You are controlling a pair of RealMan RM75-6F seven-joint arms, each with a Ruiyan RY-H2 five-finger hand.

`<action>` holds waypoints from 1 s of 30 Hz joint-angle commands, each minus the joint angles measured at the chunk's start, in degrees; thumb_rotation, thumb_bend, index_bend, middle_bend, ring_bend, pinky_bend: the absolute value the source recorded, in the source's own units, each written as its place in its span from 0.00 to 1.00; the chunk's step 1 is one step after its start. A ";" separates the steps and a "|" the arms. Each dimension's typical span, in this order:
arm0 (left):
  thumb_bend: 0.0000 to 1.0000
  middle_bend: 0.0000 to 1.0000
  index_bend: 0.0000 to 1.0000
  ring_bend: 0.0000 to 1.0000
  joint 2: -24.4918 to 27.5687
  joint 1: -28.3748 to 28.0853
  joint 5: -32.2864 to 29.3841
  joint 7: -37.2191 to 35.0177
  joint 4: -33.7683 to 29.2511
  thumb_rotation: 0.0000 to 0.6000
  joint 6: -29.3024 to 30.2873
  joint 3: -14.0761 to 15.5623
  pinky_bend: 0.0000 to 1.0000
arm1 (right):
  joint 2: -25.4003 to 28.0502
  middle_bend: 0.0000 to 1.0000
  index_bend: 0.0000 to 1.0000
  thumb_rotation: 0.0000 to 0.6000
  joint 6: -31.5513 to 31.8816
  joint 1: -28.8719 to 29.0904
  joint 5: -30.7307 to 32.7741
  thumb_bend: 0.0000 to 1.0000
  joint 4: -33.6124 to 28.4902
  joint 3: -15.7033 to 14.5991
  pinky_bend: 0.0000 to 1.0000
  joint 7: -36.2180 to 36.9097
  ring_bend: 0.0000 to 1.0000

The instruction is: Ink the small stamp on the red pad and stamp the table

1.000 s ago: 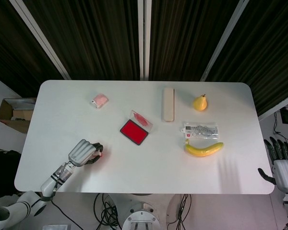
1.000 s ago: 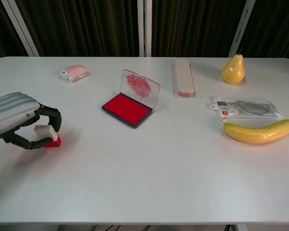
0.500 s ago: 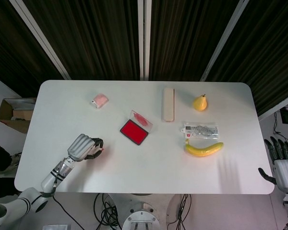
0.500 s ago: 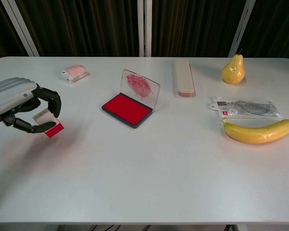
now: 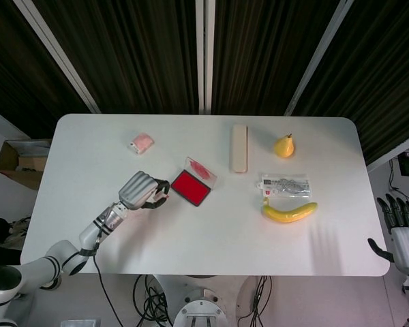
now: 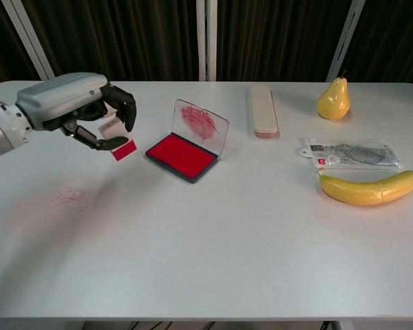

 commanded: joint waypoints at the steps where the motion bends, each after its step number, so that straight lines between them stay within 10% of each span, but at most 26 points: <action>1: 0.46 0.67 0.64 0.99 -2.69 -5.56 -2.49 -1.25 0.77 1.00 -6.51 -3.07 1.00 | 0.22 0.00 0.00 1.00 0.09 -0.14 0.22 0.12 -0.11 0.10 0.00 0.05 0.00; 14: 0.47 0.68 0.64 0.99 -11.61 -13.70 -7.07 -5.12 11.82 1.00 -16.68 -5.31 1.00 | 0.99 0.00 0.00 1.00 0.22 -0.51 1.02 0.12 -0.19 0.50 0.00 0.59 0.00; 30: 0.50 0.68 0.65 1.00 -19.88 -14.22 -6.98 -6.28 25.70 1.00 -15.49 -2.31 1.00 | 0.75 0.00 0.00 1.00 -0.72 -0.39 1.55 0.13 0.05 0.57 0.00 0.24 0.00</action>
